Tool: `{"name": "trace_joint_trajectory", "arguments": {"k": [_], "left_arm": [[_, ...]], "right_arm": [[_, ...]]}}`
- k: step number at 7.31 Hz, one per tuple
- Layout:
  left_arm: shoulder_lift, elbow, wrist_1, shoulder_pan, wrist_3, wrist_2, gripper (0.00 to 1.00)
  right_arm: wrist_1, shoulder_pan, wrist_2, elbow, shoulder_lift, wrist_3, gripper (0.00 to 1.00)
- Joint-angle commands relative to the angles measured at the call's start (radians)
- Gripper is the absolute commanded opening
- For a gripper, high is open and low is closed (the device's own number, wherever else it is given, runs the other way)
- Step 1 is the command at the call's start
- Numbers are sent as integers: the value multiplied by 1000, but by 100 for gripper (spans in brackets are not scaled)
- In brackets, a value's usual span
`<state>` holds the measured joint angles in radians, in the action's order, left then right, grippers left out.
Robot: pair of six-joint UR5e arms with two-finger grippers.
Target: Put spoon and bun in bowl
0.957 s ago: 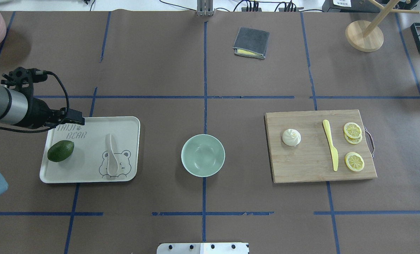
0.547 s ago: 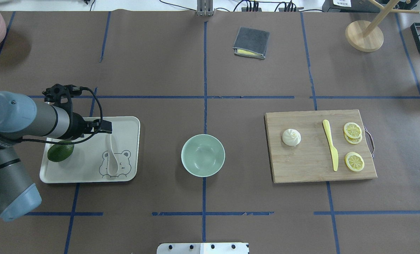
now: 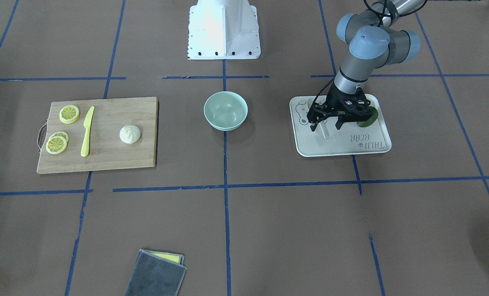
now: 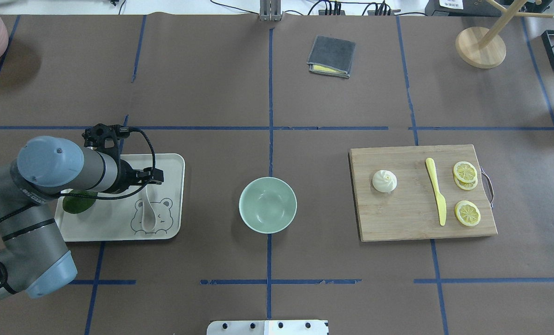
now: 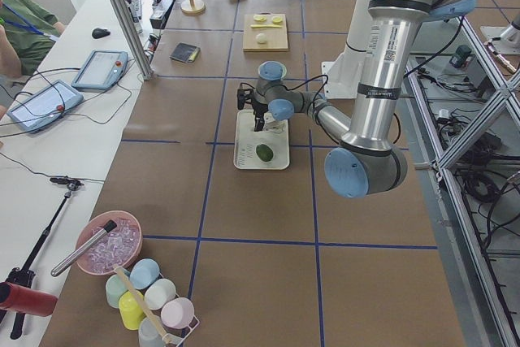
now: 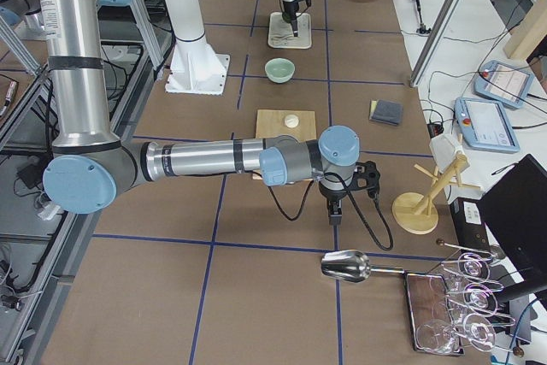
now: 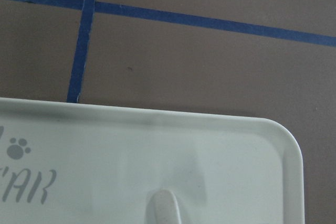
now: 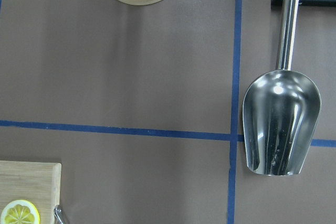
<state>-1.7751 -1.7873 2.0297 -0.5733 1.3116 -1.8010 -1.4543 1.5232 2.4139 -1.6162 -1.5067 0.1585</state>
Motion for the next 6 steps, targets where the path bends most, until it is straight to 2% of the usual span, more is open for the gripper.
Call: {"name": "trace_joint_trajectory", "arguments": {"k": [1, 5, 6], "left_arm": [[-12, 5, -38, 36, 14, 34, 82], [-7, 3, -46, 35, 18, 35, 57], [-4, -1, -46, 33, 18, 35, 46]], "right_arm": [[0, 0, 2, 2, -1, 0, 100], [0, 0, 2, 1, -1, 1, 100], [0, 0, 2, 2, -1, 1, 100]]}}
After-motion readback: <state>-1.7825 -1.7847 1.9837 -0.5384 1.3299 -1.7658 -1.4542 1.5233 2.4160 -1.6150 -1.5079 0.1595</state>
